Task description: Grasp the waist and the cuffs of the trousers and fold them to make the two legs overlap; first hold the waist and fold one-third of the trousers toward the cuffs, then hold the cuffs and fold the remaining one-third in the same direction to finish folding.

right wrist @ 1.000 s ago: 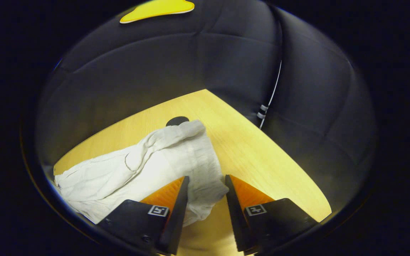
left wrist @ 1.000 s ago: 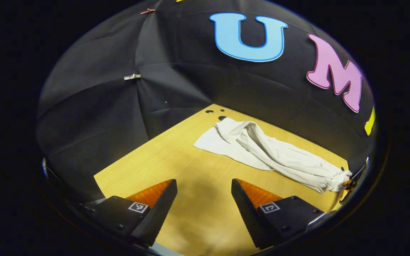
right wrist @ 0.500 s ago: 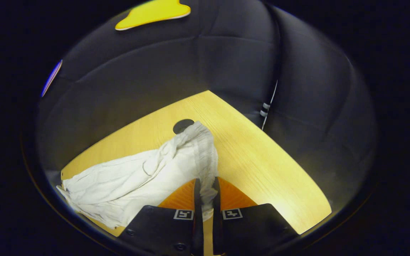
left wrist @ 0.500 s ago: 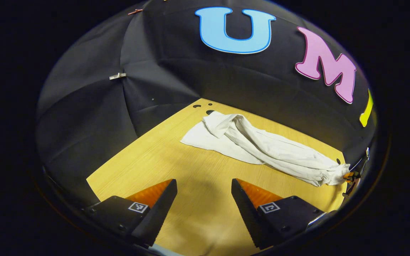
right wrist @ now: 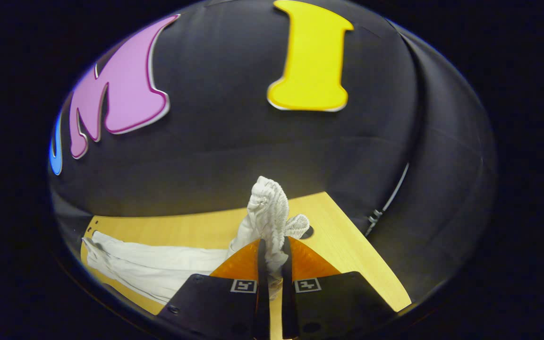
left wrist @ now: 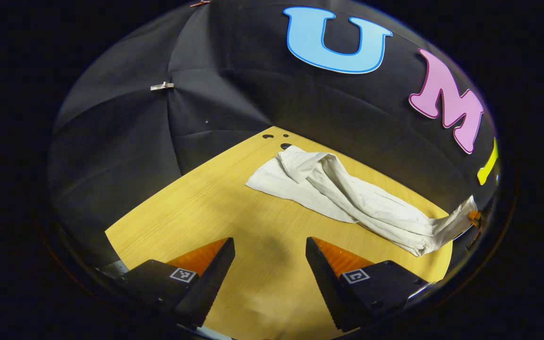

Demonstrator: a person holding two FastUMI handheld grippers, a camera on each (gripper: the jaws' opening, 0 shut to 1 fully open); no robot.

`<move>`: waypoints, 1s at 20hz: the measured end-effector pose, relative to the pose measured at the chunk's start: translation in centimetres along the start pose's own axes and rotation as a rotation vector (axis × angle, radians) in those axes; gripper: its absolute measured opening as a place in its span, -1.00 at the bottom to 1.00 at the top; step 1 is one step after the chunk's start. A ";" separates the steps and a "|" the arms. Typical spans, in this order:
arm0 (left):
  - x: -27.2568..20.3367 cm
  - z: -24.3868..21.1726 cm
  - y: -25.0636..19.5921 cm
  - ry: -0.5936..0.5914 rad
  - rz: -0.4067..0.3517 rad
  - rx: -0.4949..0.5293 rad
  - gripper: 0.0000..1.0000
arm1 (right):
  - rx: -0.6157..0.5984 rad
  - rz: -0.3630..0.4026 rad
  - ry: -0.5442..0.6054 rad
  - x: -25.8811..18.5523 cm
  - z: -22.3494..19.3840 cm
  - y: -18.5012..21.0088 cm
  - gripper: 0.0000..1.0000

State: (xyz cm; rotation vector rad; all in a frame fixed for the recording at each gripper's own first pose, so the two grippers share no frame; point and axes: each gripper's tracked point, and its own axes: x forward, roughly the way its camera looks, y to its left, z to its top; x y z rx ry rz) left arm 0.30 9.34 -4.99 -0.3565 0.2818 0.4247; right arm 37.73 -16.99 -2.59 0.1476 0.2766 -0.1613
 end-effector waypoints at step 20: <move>1.7 1.9 0.2 -0.010 -0.037 -0.034 0.92 | -0.075 0.384 0.097 -3.6 -10.6 23.8 -0.55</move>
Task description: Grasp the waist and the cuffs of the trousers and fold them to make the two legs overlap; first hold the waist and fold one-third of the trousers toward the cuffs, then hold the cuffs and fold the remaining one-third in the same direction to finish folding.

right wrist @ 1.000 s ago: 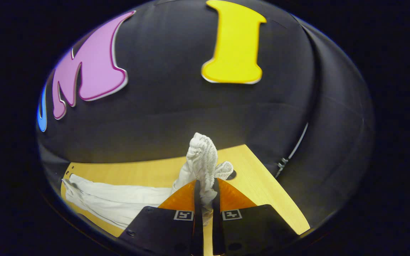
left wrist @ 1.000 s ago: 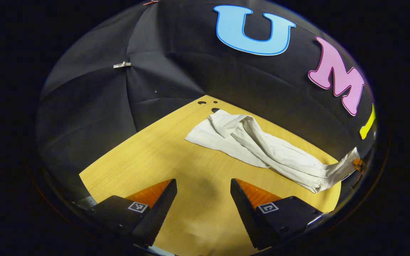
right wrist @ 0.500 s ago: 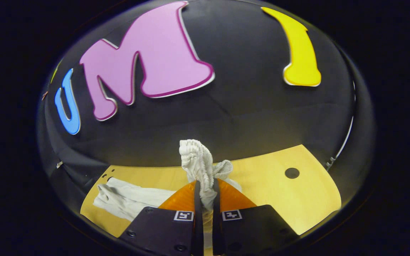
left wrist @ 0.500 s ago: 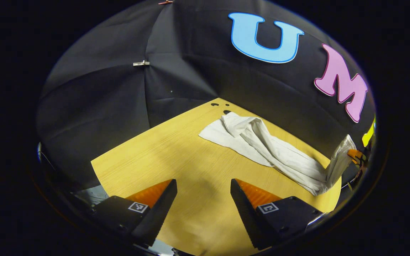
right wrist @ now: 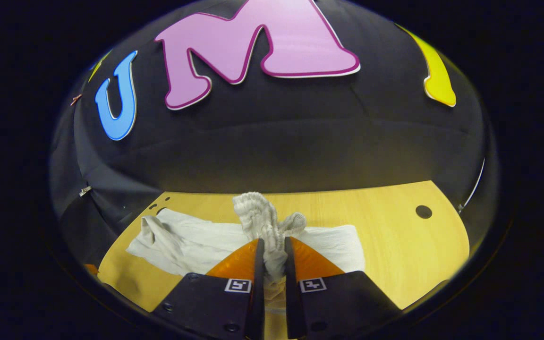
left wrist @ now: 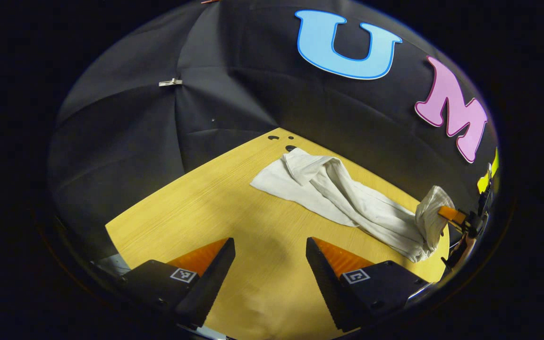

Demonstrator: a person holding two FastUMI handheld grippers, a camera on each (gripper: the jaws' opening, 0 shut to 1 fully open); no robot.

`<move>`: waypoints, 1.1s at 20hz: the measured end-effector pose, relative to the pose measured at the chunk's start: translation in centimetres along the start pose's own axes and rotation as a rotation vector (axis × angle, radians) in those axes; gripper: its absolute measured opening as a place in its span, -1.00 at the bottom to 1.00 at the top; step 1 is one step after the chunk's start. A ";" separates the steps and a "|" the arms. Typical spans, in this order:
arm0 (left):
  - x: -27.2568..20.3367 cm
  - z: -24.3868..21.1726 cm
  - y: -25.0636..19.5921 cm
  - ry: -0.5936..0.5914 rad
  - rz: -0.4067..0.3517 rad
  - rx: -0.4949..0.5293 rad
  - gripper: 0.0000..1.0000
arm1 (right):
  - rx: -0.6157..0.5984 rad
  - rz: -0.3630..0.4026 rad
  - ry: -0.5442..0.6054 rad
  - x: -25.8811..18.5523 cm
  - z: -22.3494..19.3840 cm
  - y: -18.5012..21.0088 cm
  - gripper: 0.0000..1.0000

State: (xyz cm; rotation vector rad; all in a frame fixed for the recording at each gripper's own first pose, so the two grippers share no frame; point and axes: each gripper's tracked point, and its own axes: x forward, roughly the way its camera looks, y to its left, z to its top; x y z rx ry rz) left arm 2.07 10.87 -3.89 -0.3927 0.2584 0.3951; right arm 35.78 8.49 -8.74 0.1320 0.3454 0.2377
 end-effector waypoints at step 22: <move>28.3 12.0 -3.4 -0.003 -0.221 -0.020 0.89 | 0.014 -0.284 0.094 -30.4 -5.8 -2.8 0.99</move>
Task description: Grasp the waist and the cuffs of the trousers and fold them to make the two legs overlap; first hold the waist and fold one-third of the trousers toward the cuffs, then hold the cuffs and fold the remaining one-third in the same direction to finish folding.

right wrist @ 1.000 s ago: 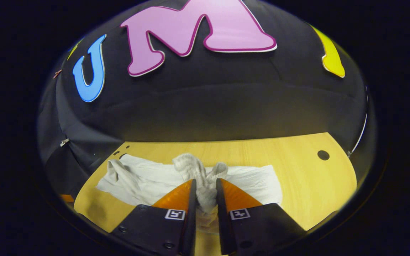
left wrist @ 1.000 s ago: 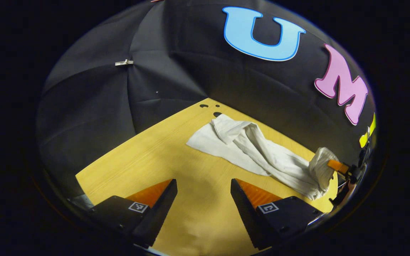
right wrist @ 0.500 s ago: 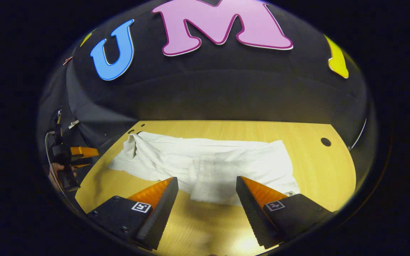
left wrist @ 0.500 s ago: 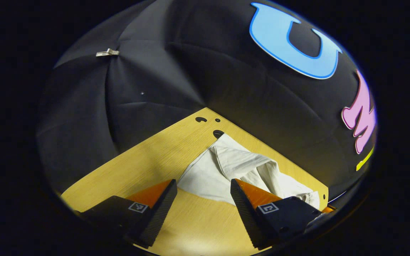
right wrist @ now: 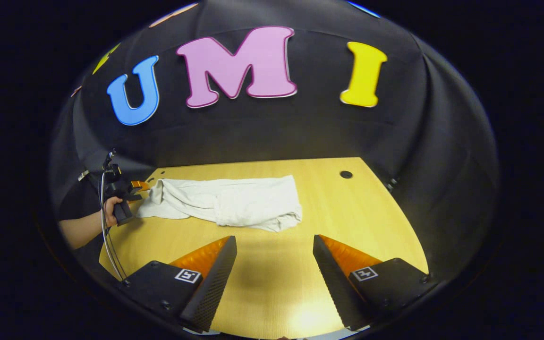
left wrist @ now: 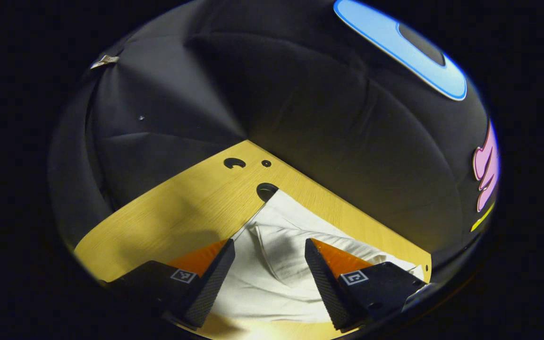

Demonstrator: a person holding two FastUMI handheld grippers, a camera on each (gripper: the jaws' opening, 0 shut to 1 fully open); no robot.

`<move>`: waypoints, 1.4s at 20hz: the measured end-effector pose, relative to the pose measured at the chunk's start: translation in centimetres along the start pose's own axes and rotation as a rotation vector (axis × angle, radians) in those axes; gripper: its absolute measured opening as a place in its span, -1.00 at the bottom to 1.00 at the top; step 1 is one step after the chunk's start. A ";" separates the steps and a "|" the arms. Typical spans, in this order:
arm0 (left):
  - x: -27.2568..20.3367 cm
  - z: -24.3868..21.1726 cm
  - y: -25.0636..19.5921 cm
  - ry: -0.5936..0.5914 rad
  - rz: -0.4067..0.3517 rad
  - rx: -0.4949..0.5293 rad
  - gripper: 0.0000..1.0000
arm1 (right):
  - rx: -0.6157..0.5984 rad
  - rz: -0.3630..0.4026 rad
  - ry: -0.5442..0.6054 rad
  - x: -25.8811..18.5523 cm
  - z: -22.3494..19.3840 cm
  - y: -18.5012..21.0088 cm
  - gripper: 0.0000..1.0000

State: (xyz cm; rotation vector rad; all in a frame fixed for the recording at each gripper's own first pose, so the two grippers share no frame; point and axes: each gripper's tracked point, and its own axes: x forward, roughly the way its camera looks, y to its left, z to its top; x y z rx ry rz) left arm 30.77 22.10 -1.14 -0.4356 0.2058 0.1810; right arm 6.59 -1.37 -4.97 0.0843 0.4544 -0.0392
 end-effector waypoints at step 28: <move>-0.2 -0.8 -3.2 0.019 0.035 0.208 -0.89 | 0.141 -0.101 0.076 -4.0 -7.3 -2.7 0.99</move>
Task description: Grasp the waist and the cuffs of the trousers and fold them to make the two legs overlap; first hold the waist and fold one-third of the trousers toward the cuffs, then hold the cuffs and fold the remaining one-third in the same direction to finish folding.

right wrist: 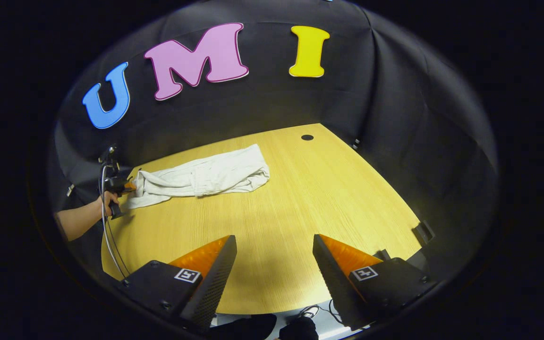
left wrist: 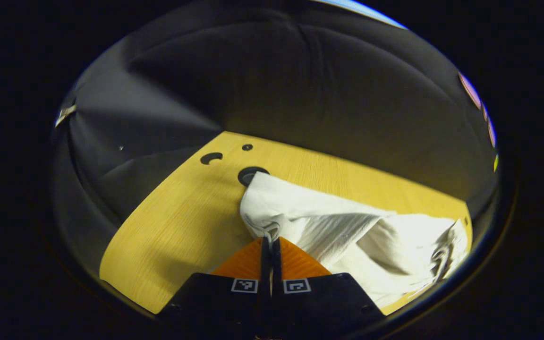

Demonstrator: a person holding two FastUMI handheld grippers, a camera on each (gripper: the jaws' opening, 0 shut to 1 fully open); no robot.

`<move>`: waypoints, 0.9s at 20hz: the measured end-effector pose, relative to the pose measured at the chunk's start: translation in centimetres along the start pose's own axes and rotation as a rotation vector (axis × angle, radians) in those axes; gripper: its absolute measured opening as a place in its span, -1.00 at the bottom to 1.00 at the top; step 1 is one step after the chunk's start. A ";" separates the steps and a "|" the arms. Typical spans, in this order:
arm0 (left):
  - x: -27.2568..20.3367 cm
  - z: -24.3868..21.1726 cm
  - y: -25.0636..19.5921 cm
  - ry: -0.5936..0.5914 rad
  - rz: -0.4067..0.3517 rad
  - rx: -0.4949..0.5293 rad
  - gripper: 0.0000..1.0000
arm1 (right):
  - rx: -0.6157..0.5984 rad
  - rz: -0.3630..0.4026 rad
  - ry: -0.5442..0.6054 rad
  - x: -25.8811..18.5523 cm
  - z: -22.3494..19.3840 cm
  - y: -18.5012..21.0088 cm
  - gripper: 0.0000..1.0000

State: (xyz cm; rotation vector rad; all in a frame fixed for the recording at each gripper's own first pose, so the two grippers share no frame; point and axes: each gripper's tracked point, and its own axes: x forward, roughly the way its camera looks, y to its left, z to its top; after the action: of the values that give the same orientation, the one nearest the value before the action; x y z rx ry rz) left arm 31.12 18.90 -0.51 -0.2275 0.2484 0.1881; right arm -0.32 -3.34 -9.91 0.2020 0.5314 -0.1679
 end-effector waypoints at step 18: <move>-15.1 9.9 -25.6 -0.258 -0.266 0.015 -0.90 | -0.116 0.120 -0.111 5.0 6.6 -5.9 0.99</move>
State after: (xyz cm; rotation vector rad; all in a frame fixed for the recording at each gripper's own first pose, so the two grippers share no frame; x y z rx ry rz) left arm 24.39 -5.56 17.90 -0.2166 -0.0372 -0.0486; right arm 5.91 -11.09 -7.80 0.1107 0.4159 -0.0311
